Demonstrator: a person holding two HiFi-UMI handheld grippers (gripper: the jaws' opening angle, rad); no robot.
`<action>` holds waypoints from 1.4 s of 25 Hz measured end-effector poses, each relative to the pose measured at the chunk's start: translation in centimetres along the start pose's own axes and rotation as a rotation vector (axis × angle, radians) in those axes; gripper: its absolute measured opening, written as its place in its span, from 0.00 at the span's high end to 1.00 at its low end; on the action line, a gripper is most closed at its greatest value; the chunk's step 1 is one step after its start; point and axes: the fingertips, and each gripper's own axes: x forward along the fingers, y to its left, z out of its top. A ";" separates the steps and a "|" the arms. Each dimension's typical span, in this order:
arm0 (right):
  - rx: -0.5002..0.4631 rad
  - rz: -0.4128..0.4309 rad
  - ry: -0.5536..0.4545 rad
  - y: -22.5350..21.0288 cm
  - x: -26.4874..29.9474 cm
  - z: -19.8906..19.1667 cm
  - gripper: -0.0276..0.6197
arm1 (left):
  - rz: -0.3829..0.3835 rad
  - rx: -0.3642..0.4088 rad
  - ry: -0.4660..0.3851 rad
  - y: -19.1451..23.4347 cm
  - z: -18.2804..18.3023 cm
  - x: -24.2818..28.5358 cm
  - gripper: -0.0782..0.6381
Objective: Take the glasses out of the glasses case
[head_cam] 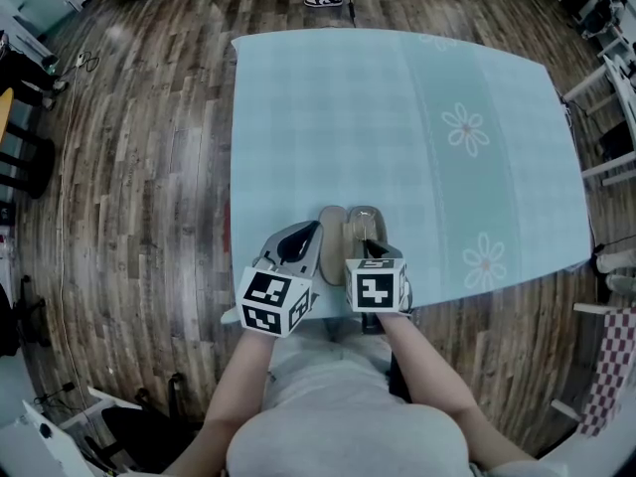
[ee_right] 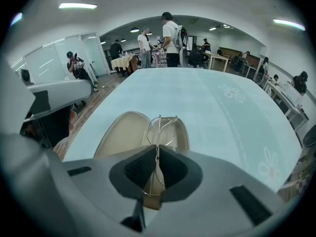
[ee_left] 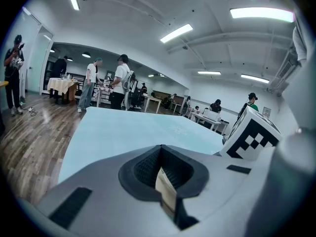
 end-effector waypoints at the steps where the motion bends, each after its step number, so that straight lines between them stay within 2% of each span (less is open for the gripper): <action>1: -0.003 0.004 -0.012 0.0 -0.2 0.2 0.92 | -0.001 0.003 -0.004 -0.2 0.1 -0.1 0.88; 12: 0.002 0.044 -0.097 0.0 -2.8 1.6 0.92 | -0.001 0.030 -0.053 -2.5 1.2 -1.0 0.88; 21: -0.004 0.068 -0.142 0.1 -4.4 2.8 0.92 | 0.026 0.054 -0.112 -2.0 3.5 -2.1 0.88; 35: 0.020 0.065 -0.260 -1.1 -7.2 5.4 0.92 | -0.013 0.118 -0.170 -3.6 6.0 -2.2 0.88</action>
